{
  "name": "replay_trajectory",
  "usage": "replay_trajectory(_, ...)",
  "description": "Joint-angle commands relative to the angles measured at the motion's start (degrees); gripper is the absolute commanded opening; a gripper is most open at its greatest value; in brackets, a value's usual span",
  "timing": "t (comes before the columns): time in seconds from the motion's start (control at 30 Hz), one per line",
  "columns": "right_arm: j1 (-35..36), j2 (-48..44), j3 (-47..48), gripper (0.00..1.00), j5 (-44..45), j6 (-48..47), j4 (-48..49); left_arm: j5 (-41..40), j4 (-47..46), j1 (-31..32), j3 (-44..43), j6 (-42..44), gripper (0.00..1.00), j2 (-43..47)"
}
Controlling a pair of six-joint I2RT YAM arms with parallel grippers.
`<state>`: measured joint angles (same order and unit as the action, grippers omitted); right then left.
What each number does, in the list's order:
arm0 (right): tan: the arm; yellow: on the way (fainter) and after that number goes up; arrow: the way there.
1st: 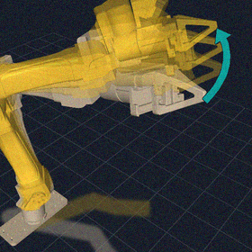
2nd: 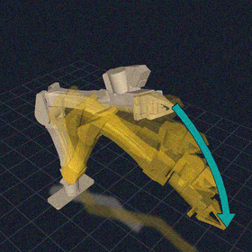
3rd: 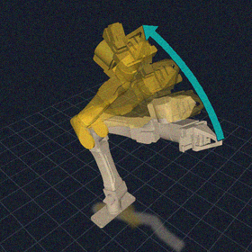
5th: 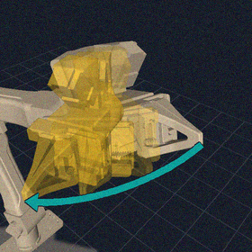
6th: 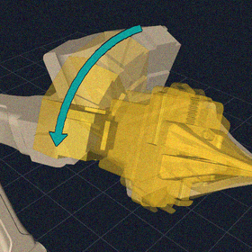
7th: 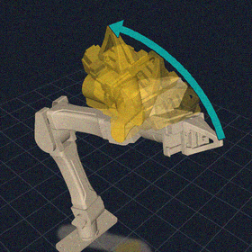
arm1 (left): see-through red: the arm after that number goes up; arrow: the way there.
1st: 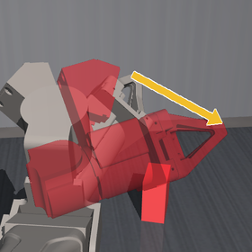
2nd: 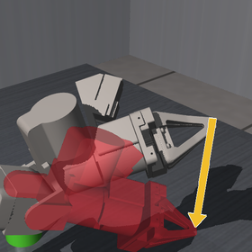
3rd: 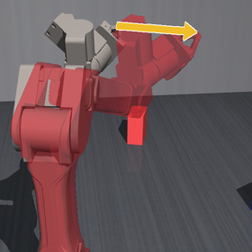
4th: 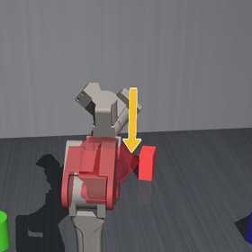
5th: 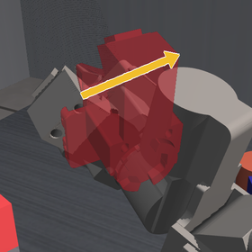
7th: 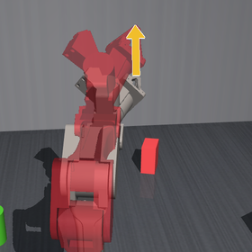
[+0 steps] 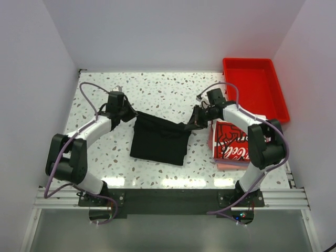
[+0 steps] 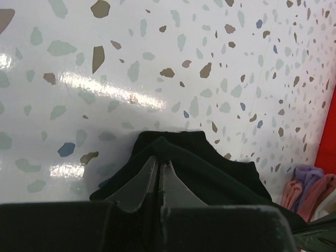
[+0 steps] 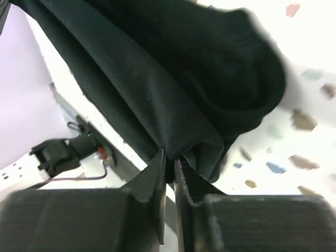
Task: Fold and stack the t-shirts
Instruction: Fold the tshirt
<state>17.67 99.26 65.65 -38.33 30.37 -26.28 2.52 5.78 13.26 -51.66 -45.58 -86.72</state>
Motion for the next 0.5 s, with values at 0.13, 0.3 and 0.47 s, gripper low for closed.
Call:
replay_trajectory(0.13,-1.1,4.1,6.8,0.38,5.8,-2.2,2.1,-0.3,-3.6,-0.8,-6.9,2.4,0.28,-6.8)
replay_trajectory(0.3,-1.1,2.3,12.1,0.99,5.8,-3.9,1.1,2.0,-2.9,-0.7,-9.9,4.3,0.7,-5.8)
replay_trajectory(0.47,-0.1,-5.0,6.6,0.99,4.9,-2.2,3.7,1.0,-1.2,1.3,-7.9,4.2,1.0,0.0)
